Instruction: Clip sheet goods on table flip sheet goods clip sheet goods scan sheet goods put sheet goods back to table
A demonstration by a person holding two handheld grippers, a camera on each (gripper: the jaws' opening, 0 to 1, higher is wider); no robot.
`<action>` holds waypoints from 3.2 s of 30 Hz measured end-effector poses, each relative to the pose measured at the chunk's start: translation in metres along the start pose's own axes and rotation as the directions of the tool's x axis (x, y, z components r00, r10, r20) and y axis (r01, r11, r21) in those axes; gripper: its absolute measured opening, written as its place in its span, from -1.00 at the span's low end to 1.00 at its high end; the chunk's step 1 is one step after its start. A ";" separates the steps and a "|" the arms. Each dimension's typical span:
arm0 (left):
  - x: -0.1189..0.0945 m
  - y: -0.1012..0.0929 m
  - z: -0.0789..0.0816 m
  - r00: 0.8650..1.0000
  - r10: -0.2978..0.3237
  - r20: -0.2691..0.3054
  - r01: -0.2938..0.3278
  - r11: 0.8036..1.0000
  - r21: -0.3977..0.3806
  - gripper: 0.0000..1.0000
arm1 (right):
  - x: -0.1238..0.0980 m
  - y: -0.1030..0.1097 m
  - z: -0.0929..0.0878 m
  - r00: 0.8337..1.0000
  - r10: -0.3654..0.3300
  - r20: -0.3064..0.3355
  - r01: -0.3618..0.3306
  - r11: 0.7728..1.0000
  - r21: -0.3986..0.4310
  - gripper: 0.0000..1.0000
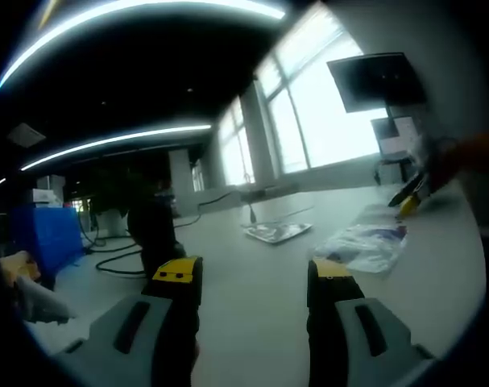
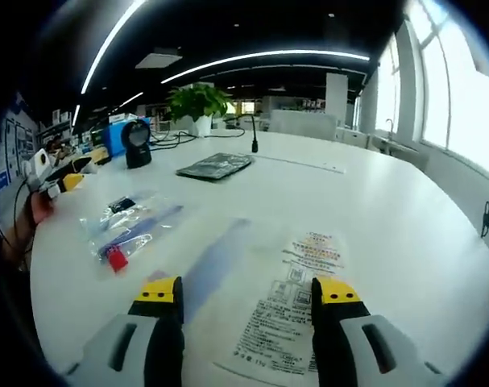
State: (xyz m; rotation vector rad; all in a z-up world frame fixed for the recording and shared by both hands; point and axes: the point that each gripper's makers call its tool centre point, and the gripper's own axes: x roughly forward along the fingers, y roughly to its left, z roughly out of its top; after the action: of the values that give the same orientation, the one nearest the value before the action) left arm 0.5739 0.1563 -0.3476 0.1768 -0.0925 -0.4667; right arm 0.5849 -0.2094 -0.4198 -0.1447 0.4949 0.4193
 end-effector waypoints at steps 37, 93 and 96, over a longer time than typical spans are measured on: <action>0.000 0.004 0.000 1.000 0.000 0.008 0.000 1.000 -0.012 -0.11 | -0.031 -0.077 0.083 0.971 -0.077 0.225 0.081 0.997 -0.010 -0.05; 0.001 0.002 -0.001 1.000 -0.003 0.002 0.003 1.000 -0.007 -0.11 | 0.031 -0.091 0.016 0.995 -0.020 -0.094 0.018 1.000 -0.024 -0.58; 0.001 0.002 -0.001 1.000 -0.004 0.001 0.004 1.000 -0.006 -0.11 | 0.032 -0.092 0.013 0.995 0.006 -0.098 -0.002 0.999 0.042 -0.56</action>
State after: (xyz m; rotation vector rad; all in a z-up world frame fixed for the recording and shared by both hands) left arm 0.5760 0.1581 -0.3483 0.1711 -0.0920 -0.4706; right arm 0.6548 -0.2782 -0.4206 -0.1244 0.6003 0.4072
